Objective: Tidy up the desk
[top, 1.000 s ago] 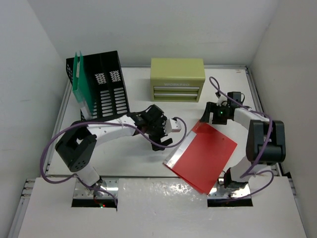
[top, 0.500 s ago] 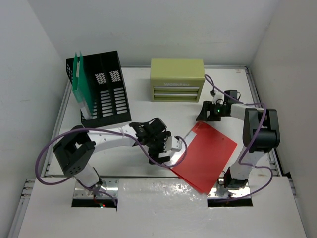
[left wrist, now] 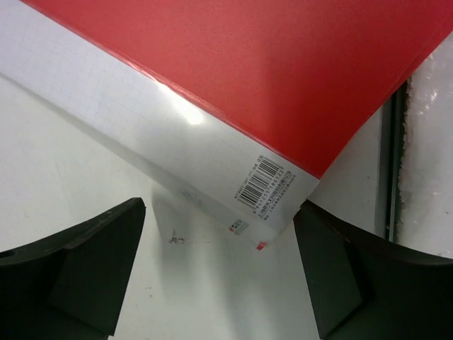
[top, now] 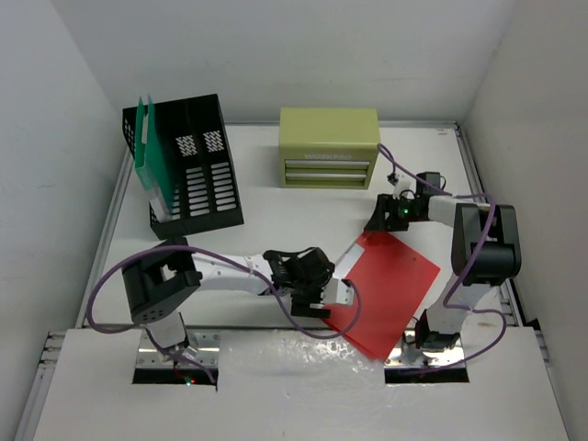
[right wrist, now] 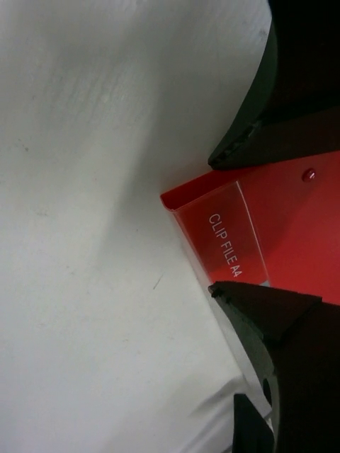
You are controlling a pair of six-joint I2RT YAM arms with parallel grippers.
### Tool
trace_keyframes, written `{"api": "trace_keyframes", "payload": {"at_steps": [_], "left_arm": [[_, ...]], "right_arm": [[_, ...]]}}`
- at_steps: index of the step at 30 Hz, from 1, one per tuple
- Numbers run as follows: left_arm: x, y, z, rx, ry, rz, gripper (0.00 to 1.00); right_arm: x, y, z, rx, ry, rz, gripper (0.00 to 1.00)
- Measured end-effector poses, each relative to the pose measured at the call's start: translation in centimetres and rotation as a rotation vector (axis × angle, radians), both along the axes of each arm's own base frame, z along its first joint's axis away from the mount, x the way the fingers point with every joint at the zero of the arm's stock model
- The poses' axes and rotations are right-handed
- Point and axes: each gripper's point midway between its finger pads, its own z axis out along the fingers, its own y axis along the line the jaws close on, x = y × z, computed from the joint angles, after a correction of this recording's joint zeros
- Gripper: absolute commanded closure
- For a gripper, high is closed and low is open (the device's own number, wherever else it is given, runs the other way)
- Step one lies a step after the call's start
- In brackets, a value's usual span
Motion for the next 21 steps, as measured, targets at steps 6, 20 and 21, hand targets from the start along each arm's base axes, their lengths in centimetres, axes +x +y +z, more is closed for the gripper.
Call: {"api": "trace_keyframes", "payload": {"at_steps": [6,20,21], "left_arm": [[0.4,-0.5,-0.1,-0.001,-0.008,0.037,0.3],[4.3,2.4,-0.2,-0.008,0.115,0.2,0.24],[4.5,3.0,-0.2,-0.002,0.129,0.204,0.23]], "right_arm": [[0.7,-1.6,-0.7,-0.073,-0.034,-0.023,0.73],[2.5,-3.0,1.2,-0.118,-0.15,-0.062,1.0],[2.3,-2.9,1.2,-0.117,-0.149,-0.062,1.0]]}}
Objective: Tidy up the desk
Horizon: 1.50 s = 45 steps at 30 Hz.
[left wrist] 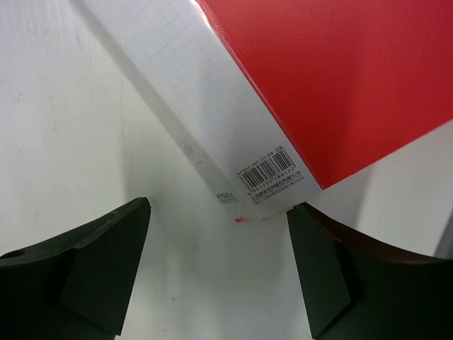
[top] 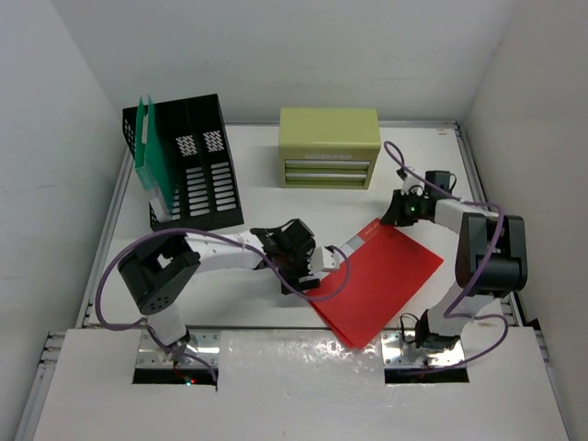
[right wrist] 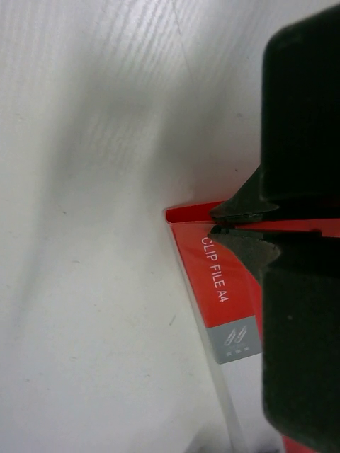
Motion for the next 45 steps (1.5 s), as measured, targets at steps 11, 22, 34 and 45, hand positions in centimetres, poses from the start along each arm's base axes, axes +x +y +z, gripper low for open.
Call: {"api": "trace_keyframes", "payload": {"at_steps": [11,22,34,45], "left_arm": [[-2.5,-0.6,3.8,-0.045,0.15,-0.11,0.16],[-3.0,-1.1,5.7,-0.052,0.195,-0.132,0.2],[-2.7,1.4,3.4,0.07,0.191,-0.041,1.0],[1.3,1.8,1.9,0.083,0.012,0.075,1.0]], "right_arm": [[-1.6,1.1,-0.4,0.041,0.03,-0.001,1.0],[-1.4,1.7,-0.1,0.112,-0.024,-0.083,1.0],[0.4,0.8,0.4,0.092,-0.099,-0.14,1.0],[-1.3,2.2,-0.1,0.153,-0.006,-0.118,0.58]]}}
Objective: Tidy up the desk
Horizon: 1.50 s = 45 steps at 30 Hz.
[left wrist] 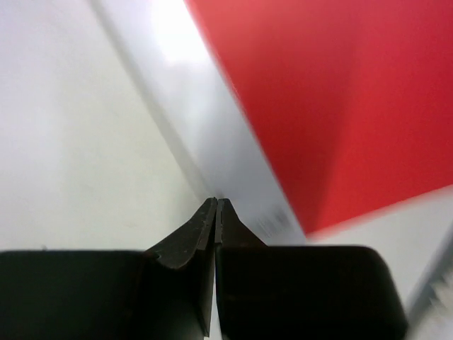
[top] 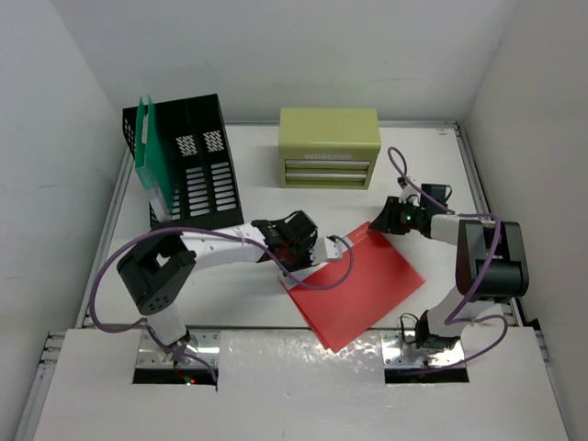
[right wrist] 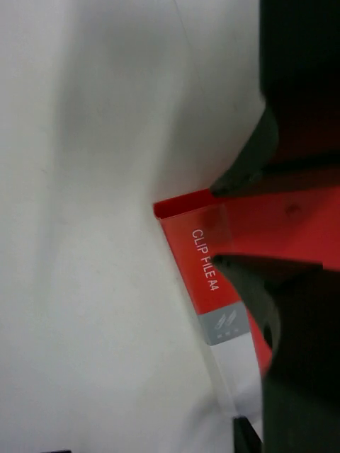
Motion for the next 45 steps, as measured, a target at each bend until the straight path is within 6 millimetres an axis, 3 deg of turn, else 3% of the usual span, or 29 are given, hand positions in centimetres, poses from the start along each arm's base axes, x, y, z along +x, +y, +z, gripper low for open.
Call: {"api": "trace_keyframes", "payload": {"at_steps": [3,5,12,13,15,16,17,18,21,24,27,31,34,38,40,45], "left_arm": [[2.5,-2.2,1.4,-0.095,-0.111,0.015,1.0],[3.4,-3.1,2.0,-0.13,-0.152,0.022,1.0],[4.5,-3.9,2.8,-0.172,-0.197,0.035,0.98],[4.5,-3.9,2.8,-0.174,-0.185,0.038,0.81],[4.8,-4.5,3.2,-0.198,-0.128,0.045,0.65],[5.2,-4.8,3.6,-0.224,-0.096,0.057,0.51],[5.8,-5.3,4.1,-0.259,-0.063,0.068,0.46],[6.5,-5.5,4.6,-0.285,-0.044,0.084,0.3],[8.3,-5.3,5.9,-0.349,-0.011,0.129,0.1],[7.8,-5.5,5.8,-0.376,0.064,0.132,0.05],[6.6,-6.5,4.3,-0.372,0.159,0.11,0.03],[4.6,-6.6,1.3,-0.334,0.298,0.11,0.03],[3.8,-6.7,-0.2,-0.32,0.361,0.113,0.03],[4.3,-7.5,0.4,-0.341,0.369,0.118,0.03],[4.4,-7.9,0.1,-0.344,0.381,0.121,0.03],[4.3,-8.5,0.1,-0.364,0.408,0.112,0.03]], "right_arm": [[-2.1,1.4,-0.7,0.03,0.091,0.039,0.38],[-3.0,1.6,-1.1,0.036,0.137,0.042,0.32],[-3.5,0.7,-0.8,0.029,0.155,0.005,0.26],[-3.6,0.6,-0.8,0.024,0.157,0.001,0.26],[-4.0,0.6,-0.8,0.026,0.166,0.005,0.26],[-4.0,0.6,-0.8,0.028,0.165,0.008,0.26],[-4.0,0.6,-0.7,0.03,0.163,0.013,0.26],[-4.1,0.7,-0.7,0.032,0.163,0.021,0.27],[-4.4,0.8,-0.9,0.037,0.165,0.044,0.35],[-4.6,1.2,-1.3,0.059,0.176,0.066,0.45],[-4.6,1.4,-1.4,0.074,0.178,0.078,0.52],[-5.1,1.5,-1.9,0.077,0.182,0.081,0.74],[-5.6,1.6,-2.2,0.081,0.192,0.081,0.8],[-5.6,1.7,-2.3,0.085,0.186,0.083,0.89],[-5.6,1.7,-2.4,0.086,0.177,0.084,0.98],[-5.5,2.1,-2.2,0.114,0.151,0.094,1.0]]}}
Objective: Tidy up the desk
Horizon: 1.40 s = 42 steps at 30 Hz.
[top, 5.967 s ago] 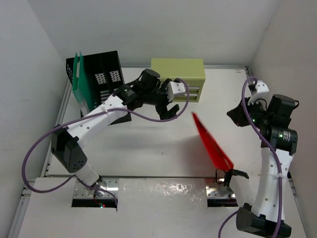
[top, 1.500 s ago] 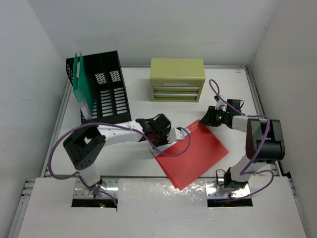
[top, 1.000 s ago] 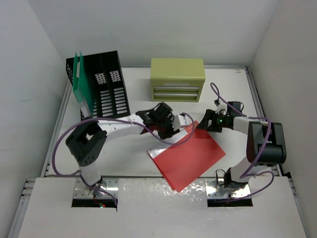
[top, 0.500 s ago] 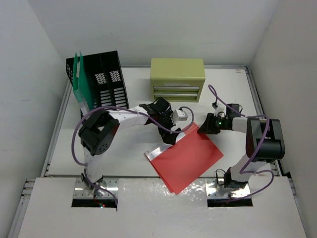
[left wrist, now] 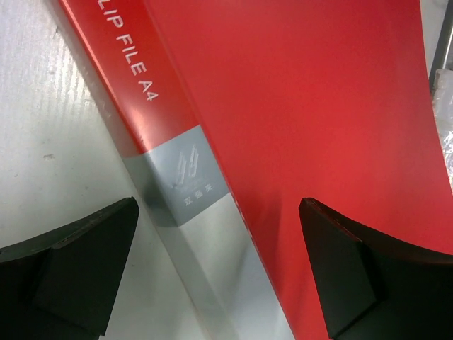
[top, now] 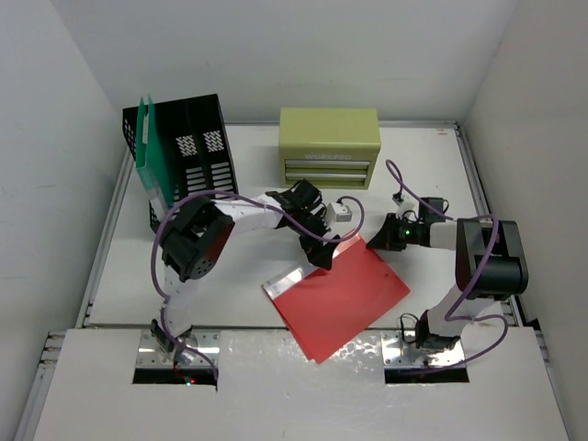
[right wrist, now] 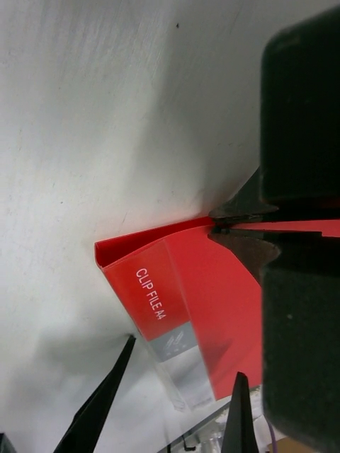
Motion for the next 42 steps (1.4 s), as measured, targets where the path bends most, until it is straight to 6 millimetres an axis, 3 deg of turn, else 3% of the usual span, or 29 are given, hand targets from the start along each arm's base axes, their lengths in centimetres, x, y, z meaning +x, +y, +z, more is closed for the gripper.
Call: {"api": "trace_keyframes", "payload": {"at_steps": [7,9,10,13,17,25,33,42], "left_arm": [[-0.1,-0.4,0.0,-0.019,0.014,-0.012,0.05],[0.0,-0.7,0.0,-0.027,0.019,-0.017,0.06],[0.0,-0.7,0.1,-0.029,0.022,-0.018,0.09],[-0.1,-0.8,0.0,-0.037,0.025,-0.027,0.17],[0.0,-1.3,-0.1,-0.053,0.034,-0.042,0.24],[0.0,-1.7,-0.1,-0.07,0.044,-0.056,0.24],[-0.1,-1.7,-0.1,-0.067,0.045,-0.059,0.25],[-0.1,-1.7,0.0,-0.069,0.051,-0.057,0.15]], "right_arm": [[0.0,0.4,0.1,0.033,-0.038,-0.004,1.0],[0.0,0.4,0.1,0.033,-0.04,-0.004,0.92],[0.0,0.4,0.1,0.032,-0.041,-0.003,0.76],[0.1,0.7,0.3,0.047,-0.049,0.003,0.55],[1.0,1.3,1.0,0.101,-0.086,0.022,0.46],[1.6,3.0,0.9,0.15,-0.085,0.084,0.6],[0.5,3.9,0.4,0.158,-0.045,0.127,1.0],[0.1,4.2,0.6,0.192,-0.051,0.119,1.0]]}}
